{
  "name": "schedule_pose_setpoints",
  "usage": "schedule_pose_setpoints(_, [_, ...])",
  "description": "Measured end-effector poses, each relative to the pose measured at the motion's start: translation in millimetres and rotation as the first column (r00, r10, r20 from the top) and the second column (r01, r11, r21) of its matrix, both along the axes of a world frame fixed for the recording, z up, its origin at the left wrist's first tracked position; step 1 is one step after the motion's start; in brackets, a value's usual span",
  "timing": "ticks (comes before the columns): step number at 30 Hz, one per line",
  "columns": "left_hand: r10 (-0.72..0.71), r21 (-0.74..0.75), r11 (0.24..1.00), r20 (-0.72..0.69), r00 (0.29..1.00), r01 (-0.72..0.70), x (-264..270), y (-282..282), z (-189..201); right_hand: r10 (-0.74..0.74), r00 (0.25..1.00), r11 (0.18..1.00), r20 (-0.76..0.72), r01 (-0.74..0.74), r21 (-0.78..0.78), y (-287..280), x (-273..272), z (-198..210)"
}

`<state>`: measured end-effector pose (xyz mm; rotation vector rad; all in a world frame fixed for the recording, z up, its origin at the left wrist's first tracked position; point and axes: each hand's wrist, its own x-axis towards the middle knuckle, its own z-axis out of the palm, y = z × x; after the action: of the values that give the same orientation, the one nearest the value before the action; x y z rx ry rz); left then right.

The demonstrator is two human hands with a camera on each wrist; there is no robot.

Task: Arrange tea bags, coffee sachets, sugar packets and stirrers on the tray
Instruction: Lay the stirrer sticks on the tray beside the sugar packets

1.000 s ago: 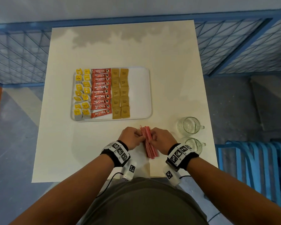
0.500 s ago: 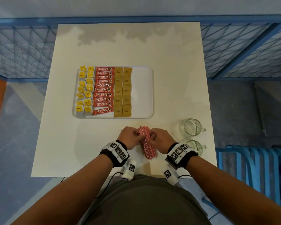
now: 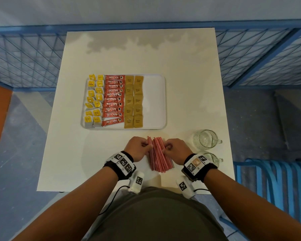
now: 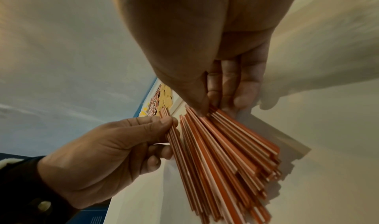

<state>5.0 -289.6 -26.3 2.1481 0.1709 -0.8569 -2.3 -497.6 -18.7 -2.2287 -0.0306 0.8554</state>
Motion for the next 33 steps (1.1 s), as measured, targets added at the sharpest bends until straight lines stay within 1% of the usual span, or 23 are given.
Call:
schedule_pose_setpoints(4, [0.000, -0.010, 1.000, 0.019, 1.000, 0.000, 4, 5, 5, 0.017, 1.000, 1.000, 0.001, -0.017, -0.006, -1, 2, -1])
schedule_pose_setpoints(9, [0.021, -0.065, 0.998, 0.038, 0.999, -0.019, 8, 12, 18, 0.002, 1.000, 1.000, 0.019, -0.002, 0.015, -2, 9, -1])
schedule_pose_setpoints(12, [0.014, -0.066, 0.998, 0.055, 0.998, -0.010, 12, 16, 28, -0.010, 1.000, 0.998, 0.019, 0.009, 0.058, -1, 17, 5])
schedule_pose_setpoints(16, [0.055, -0.110, 0.993, 0.073, 0.996, -0.047, 22, 24, 38, -0.033, 0.999, 0.993, 0.038, 0.028, 0.117, 5, 37, 18])
schedule_pose_setpoints(21, [0.098, -0.147, 0.986, 0.110, 0.989, -0.082, 43, 35, 48, -0.139, 0.990, 0.967, 0.008, 0.135, 0.215, 20, 81, 40])
schedule_pose_setpoints(24, [0.134, -0.169, 0.979, 0.116, 0.984, -0.113, 59, 41, 52, -0.239, 0.971, 0.940, 0.014, 0.228, 0.254, 29, 115, 44])
schedule_pose_setpoints(28, [0.139, -0.155, 0.981, 0.142, 0.980, -0.117, 81, 47, 56, -0.335, 0.941, 0.920, 0.042, 0.317, 0.229, 40, 162, 36])
schedule_pose_setpoints(30, [0.165, -0.168, 0.976, 0.141, 0.976, -0.141, 91, 48, 57, -0.376, 0.925, 0.909, 0.045, 0.359, 0.209, 46, 184, 27])
schedule_pose_setpoints(33, [0.152, -0.126, 0.983, 0.173, 0.973, -0.131, 106, 49, 56, -0.396, 0.915, 0.912, 0.076, 0.382, 0.152, 57, 211, 13])
